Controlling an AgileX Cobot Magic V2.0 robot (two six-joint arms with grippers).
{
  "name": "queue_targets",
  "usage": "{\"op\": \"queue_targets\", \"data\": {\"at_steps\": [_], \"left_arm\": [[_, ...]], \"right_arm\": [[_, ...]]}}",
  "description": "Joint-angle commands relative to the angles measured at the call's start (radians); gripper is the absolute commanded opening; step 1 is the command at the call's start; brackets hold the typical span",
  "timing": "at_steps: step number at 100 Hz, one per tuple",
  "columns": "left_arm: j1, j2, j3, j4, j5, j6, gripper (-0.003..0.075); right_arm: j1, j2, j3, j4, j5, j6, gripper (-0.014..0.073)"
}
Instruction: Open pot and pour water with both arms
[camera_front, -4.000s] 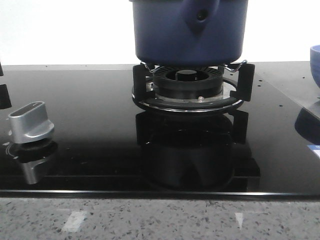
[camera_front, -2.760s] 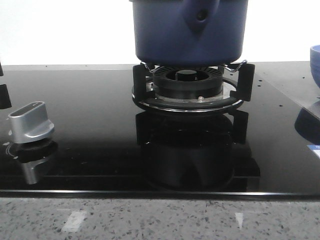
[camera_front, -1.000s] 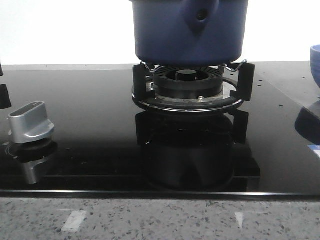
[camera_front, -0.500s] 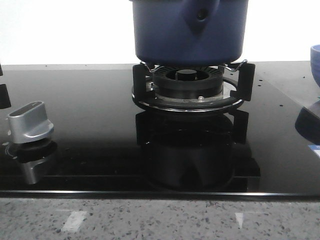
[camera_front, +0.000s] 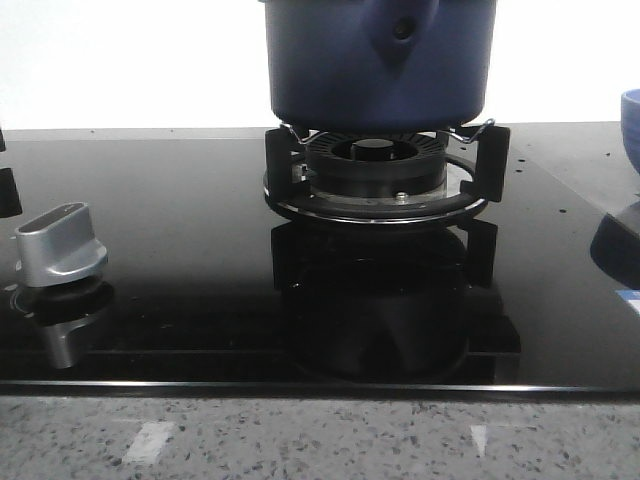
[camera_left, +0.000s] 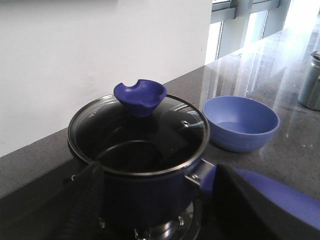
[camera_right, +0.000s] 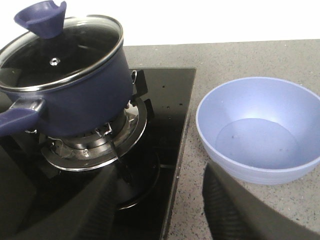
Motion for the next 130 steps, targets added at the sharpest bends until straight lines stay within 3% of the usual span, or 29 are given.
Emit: {"op": "queue_targets", "data": {"at_steps": [1, 33, 44, 54, 104, 117, 130], "left_arm": [[-0.009, 0.086, -0.109, -0.078, 0.016, 0.024, 0.0421], [-0.035, 0.418, -0.428, -0.084, 0.164, 0.024, 0.0423], [-0.057, 0.481, -0.492, -0.082, 0.167, 0.024, 0.0469], [-0.072, 0.518, -0.528, -0.082, 0.167, 0.024, 0.0518], [-0.092, 0.598, -0.55, -0.078, 0.112, 0.036, 0.0515], [-0.092, 0.599, -0.55, -0.082, 0.112, 0.062, 0.0489], [-0.092, 0.599, -0.55, -0.084, 0.112, 0.062, 0.0372]], "right_arm": [[-0.002, 0.016, -0.036, 0.001, -0.094, -0.011, 0.0351], [-0.002, 0.016, -0.036, -0.019, -0.094, -0.011, 0.0351], [-0.002, 0.016, -0.036, -0.02, -0.092, -0.011, 0.0351], [-0.002, 0.016, -0.036, -0.02, -0.088, -0.011, 0.0351], [-0.002, 0.018, -0.036, -0.02, -0.08, -0.011, 0.0351], [-0.002, 0.018, -0.036, -0.02, -0.078, -0.011, 0.0351], [-0.002, 0.018, -0.036, -0.02, -0.078, -0.011, 0.0351]]}}
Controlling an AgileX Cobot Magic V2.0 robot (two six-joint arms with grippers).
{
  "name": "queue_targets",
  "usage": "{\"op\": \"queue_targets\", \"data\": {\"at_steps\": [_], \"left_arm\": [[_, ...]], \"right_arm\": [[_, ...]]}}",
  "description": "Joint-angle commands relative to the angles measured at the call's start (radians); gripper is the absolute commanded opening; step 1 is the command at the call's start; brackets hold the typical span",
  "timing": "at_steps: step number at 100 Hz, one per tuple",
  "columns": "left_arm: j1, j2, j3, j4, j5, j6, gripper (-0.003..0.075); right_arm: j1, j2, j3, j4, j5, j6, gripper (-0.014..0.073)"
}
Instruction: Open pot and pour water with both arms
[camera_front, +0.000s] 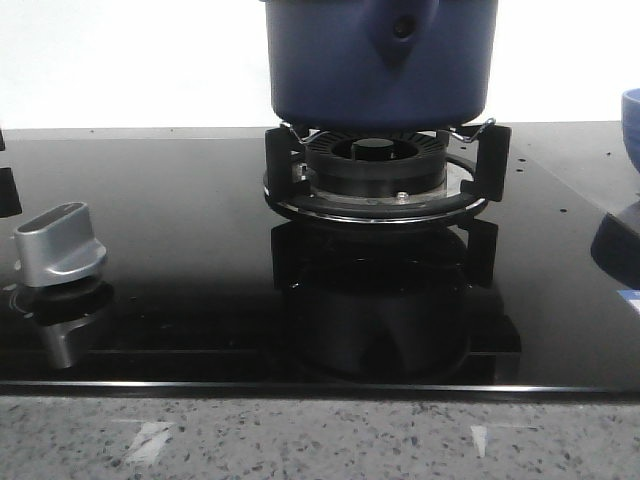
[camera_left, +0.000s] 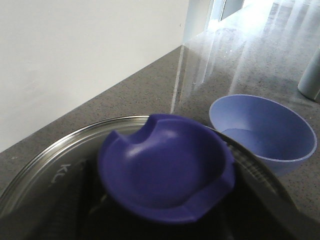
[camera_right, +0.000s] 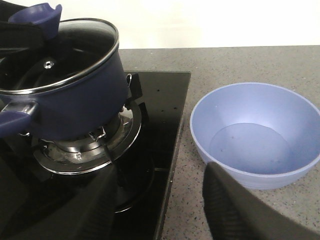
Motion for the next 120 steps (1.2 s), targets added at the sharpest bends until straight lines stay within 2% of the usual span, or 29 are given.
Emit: {"op": "queue_targets", "data": {"at_steps": [1, 9, 16, 38, 55, 77, 108, 120], "left_arm": [[-0.008, -0.042, -0.032, -0.045, 0.007, -0.002, 0.0365], [-0.008, -0.042, -0.032, -0.053, 0.009, -0.002, 0.0292], [-0.008, -0.042, -0.032, -0.059, 0.009, -0.002, 0.0261], [0.006, -0.075, -0.032, -0.079, 0.044, -0.002, 0.0262], [0.06, -0.148, -0.032, -0.079, 0.045, -0.002, 0.0263], [0.183, -0.249, -0.032, -0.079, 0.075, -0.004, 0.0263], [0.37, -0.304, -0.032, -0.079, 0.221, -0.02, 0.0263], [0.397, -0.308, -0.032, -0.079, 0.232, -0.02, 0.0263]], "right_arm": [[-0.002, 0.014, -0.036, 0.002, -0.063, -0.011, 0.0351], [-0.002, 0.014, -0.036, -0.003, -0.063, -0.011, 0.0351], [-0.002, 0.014, -0.036, -0.007, -0.063, -0.011, 0.0351], [-0.002, 0.028, -0.036, -0.056, -0.056, -0.007, 0.0351], [-0.017, 0.138, -0.09, -0.126, -0.003, 0.055, 0.0351], [-0.121, 0.354, -0.238, -0.17, 0.088, 0.092, 0.0351], [-0.293, 0.639, -0.399, -0.145, 0.143, 0.109, 0.0351], [-0.345, 0.745, -0.443, -0.145, 0.176, 0.109, 0.0351]]}}
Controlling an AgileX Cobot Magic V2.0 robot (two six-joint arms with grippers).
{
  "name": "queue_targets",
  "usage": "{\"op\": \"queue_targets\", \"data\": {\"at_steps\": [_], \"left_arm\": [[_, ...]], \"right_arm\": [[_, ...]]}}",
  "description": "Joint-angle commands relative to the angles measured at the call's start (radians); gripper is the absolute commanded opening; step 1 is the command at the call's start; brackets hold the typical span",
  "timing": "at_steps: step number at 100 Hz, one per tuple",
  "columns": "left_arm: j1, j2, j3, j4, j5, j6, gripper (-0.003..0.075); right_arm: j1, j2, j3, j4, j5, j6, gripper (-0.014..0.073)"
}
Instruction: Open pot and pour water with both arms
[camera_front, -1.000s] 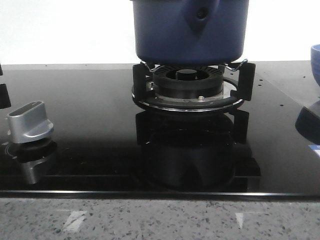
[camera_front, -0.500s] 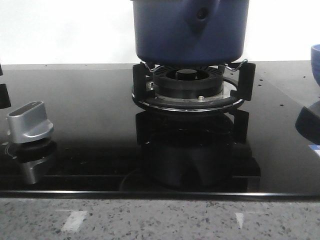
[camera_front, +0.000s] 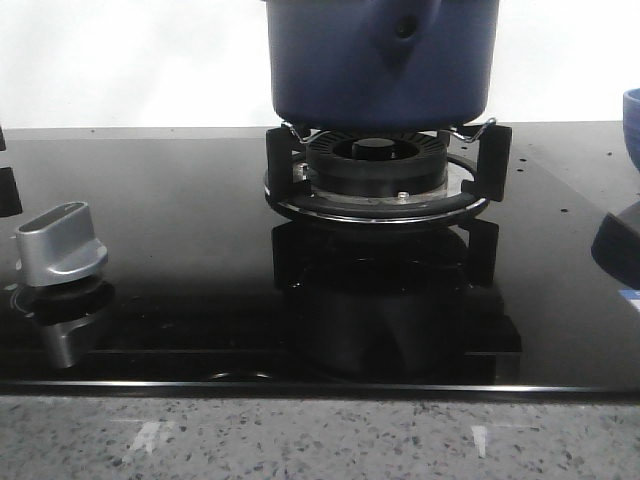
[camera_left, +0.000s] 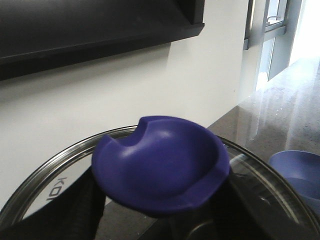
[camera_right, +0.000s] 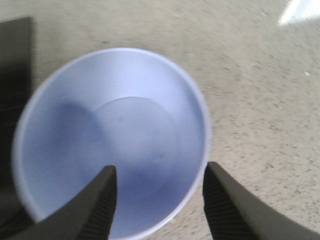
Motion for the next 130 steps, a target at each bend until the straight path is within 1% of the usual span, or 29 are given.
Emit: {"op": "queue_targets", "data": {"at_steps": [1, 10, 30, 37, 44, 59, 69, 81, 93, 107, 130], "left_arm": [[0.016, -0.051, -0.034, -0.082, 0.022, -0.008, 0.0263], [0.021, -0.051, -0.034, -0.082, 0.028, -0.008, 0.0263], [0.021, -0.051, -0.034, -0.082, 0.032, -0.008, 0.0263], [0.021, -0.051, -0.034, -0.082, 0.032, -0.008, 0.0263], [0.021, -0.051, -0.034, -0.082, 0.032, -0.008, 0.0263], [0.021, -0.051, -0.034, -0.082, 0.032, -0.008, 0.0263], [0.021, -0.051, -0.034, -0.082, 0.031, -0.008, 0.0263], [0.021, -0.051, -0.034, -0.082, 0.029, -0.008, 0.0263], [0.021, -0.051, -0.034, -0.082, 0.022, -0.008, 0.0263], [0.021, -0.051, -0.034, -0.082, 0.0, -0.008, 0.0263], [0.045, -0.051, -0.034, -0.082, -0.003, -0.008, 0.0263]], "right_arm": [[-0.039, 0.054, -0.058, 0.006, -0.023, 0.004, 0.0351], [-0.055, 0.115, -0.065, 0.006, -0.023, 0.004, 0.0351], [-0.055, 0.226, -0.065, 0.008, -0.027, 0.004, 0.0351], [-0.055, 0.251, -0.065, 0.017, -0.036, 0.004, 0.0329], [-0.055, 0.272, -0.065, 0.023, -0.039, 0.004, 0.0234], [-0.055, 0.294, -0.065, 0.032, -0.039, 0.004, -0.0076], [-0.055, 0.29, -0.075, 0.045, -0.034, 0.004, -0.0067], [-0.051, 0.286, -0.137, 0.053, 0.022, 0.004, -0.0067], [-0.029, 0.286, -0.251, 0.063, 0.116, 0.004, -0.0067], [0.026, 0.289, -0.393, 0.063, 0.206, 0.004, -0.0067], [0.12, 0.336, -0.616, 0.063, 0.307, 0.004, -0.0053]]}}
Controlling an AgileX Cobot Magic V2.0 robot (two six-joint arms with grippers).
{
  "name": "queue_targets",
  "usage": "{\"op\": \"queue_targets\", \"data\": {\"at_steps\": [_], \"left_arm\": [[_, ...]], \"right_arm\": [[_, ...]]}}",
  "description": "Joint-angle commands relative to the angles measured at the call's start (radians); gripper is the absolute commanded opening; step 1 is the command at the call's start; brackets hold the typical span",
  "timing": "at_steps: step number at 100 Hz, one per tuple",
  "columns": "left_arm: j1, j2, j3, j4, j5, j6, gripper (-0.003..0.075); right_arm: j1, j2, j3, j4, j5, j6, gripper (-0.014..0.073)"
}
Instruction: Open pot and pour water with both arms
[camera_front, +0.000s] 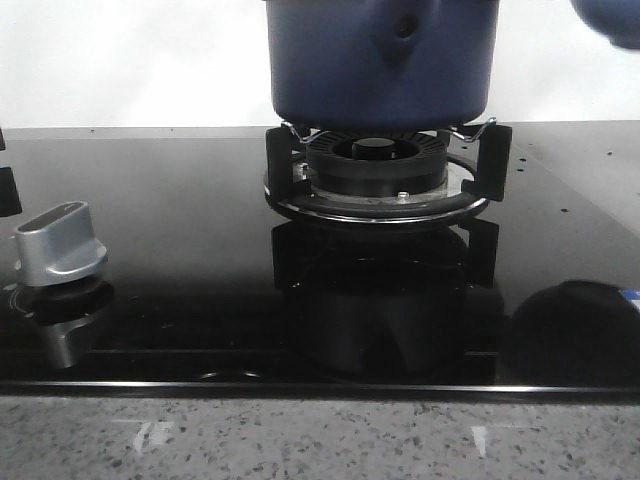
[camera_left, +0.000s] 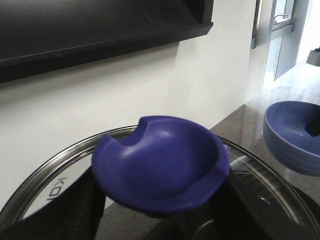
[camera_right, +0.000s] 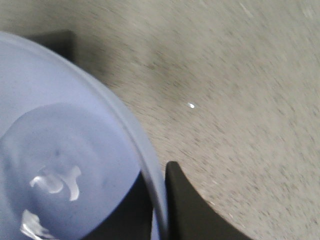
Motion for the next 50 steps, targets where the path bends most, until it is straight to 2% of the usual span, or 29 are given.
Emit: {"op": "queue_targets", "data": {"at_steps": [1, 27, 50], "left_arm": [[0.015, -0.048, -0.034, -0.09, -0.008, -0.008, 0.0263], [0.041, -0.048, -0.034, -0.09, -0.007, -0.008, 0.0263], [0.041, -0.048, -0.034, -0.09, -0.026, -0.008, 0.0263]], "right_arm": [[0.03, -0.01, -0.11, 0.019, 0.002, -0.003, -0.0053], [0.164, 0.08, -0.311, 0.025, 0.004, -0.003, -0.0053], [0.295, 0.137, -0.375, 0.028, -0.126, -0.019, -0.0053]]}}
